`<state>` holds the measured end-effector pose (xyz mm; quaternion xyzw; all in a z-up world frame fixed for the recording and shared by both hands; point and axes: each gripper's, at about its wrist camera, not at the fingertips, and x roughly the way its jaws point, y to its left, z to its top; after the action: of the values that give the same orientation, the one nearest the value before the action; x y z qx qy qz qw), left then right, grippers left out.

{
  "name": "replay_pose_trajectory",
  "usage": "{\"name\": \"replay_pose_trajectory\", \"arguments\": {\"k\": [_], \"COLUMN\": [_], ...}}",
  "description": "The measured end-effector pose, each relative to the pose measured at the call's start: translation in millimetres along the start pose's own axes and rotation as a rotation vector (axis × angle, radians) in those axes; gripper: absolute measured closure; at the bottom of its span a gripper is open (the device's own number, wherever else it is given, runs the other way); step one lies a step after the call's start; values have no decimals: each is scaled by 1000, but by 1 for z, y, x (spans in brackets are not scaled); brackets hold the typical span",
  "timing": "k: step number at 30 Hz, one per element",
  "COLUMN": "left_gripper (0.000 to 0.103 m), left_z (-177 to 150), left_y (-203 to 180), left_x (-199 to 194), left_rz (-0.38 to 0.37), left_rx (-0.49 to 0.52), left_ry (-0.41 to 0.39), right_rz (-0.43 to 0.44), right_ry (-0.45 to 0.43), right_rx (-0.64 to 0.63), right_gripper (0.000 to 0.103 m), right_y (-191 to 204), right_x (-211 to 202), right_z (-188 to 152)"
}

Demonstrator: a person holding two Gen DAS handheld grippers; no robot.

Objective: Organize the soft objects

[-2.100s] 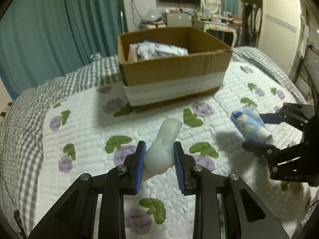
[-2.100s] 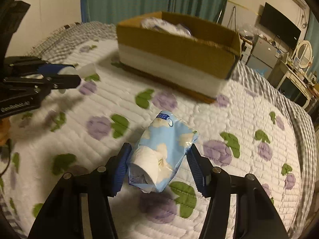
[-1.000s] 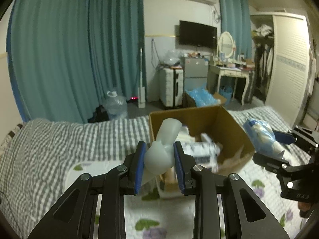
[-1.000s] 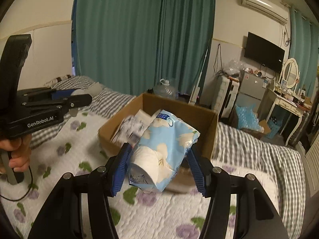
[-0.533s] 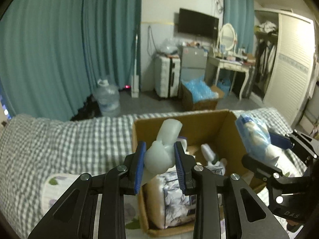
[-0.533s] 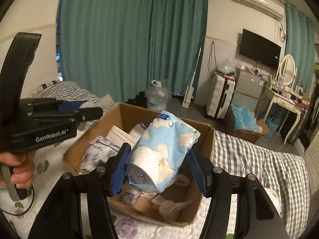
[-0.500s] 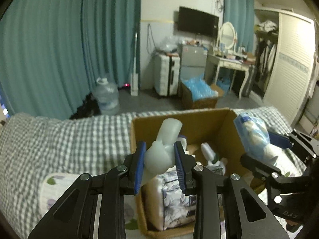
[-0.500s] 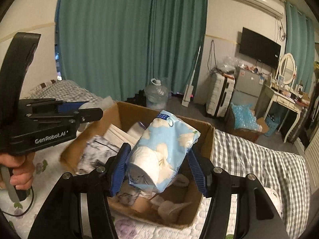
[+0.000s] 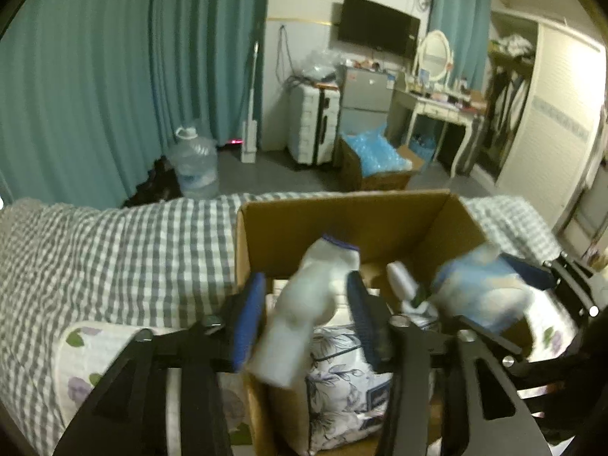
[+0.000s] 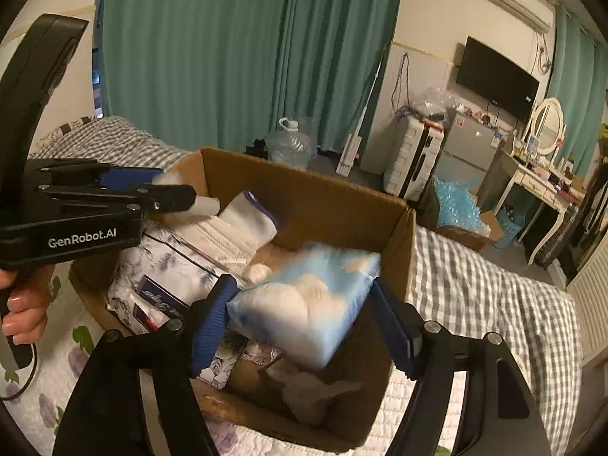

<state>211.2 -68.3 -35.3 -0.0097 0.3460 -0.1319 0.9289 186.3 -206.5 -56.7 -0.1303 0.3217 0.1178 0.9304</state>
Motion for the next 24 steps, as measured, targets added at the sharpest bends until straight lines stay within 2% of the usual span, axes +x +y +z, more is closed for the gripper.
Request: {"name": "replay_pose_trajectory", "arguments": {"k": [2, 9, 17, 20, 24], "left_gripper": [37, 36, 34, 16, 14], "left_z": [5, 15, 8, 2, -9], "left_y": [2, 4, 16, 18, 16], "left_x": [-10, -57, -114, -135, -165], "left_rz": [-2, 38, 67, 92, 150], "left_rx": [-15, -3, -55, -58, -42], "left_ry": [-31, -124, -193, -217, -292], "right_rz": [-6, -26, -36, -32, -35], "right_ry": [-24, -105, -165, -197, -229], "right_rx": [3, 34, 83, 79, 85], "right_gripper": [30, 28, 14, 10, 5], "right_y": [-1, -4, 5, 13, 22], "right_x": [-10, -50, -109, -132, -161], "right_z": [4, 18, 28, 28, 26]}}
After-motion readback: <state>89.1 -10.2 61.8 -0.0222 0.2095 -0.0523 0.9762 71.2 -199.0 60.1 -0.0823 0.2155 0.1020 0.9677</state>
